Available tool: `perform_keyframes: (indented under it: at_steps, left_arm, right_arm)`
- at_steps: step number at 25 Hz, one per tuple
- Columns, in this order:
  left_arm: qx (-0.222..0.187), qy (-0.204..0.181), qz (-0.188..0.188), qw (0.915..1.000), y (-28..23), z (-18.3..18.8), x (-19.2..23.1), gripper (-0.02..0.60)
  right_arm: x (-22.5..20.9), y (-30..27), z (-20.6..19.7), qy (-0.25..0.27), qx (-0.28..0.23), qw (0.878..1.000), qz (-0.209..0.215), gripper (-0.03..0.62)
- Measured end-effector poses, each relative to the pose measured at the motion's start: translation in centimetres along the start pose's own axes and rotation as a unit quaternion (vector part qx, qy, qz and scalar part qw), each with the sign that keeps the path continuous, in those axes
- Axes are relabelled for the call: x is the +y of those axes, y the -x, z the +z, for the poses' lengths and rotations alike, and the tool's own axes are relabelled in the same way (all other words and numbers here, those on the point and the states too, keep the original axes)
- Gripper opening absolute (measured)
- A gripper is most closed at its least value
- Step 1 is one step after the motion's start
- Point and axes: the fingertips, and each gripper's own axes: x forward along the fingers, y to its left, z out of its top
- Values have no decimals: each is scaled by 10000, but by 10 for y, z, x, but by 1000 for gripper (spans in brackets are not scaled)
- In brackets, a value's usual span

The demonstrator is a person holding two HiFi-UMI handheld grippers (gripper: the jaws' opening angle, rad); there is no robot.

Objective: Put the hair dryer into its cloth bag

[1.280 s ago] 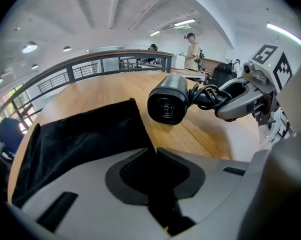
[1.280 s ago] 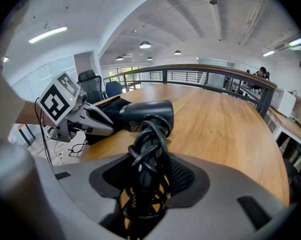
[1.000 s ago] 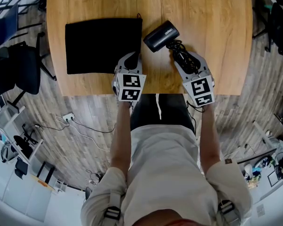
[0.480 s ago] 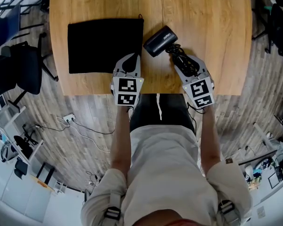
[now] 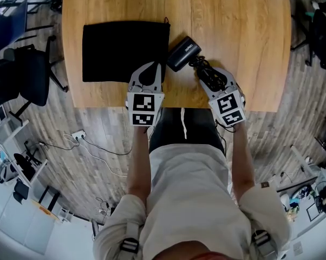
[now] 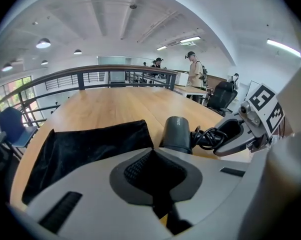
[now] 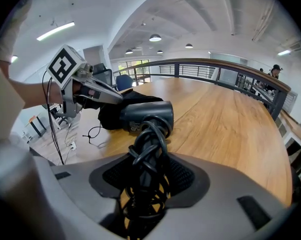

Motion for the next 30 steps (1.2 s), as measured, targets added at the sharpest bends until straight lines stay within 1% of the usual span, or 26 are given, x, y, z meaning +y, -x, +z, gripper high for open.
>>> perform_keyframes:
  at_steps: [17,30]
  left_arm:
    - [-315,17,-135,9994,18,13,-4,25]
    - [-432,21,-335,9985,27,15,-8,25]
  right_arm:
    - [36,-23,23,477,134,9960,750,212]
    - [53,-46,52,985,146,9890,1090,212]
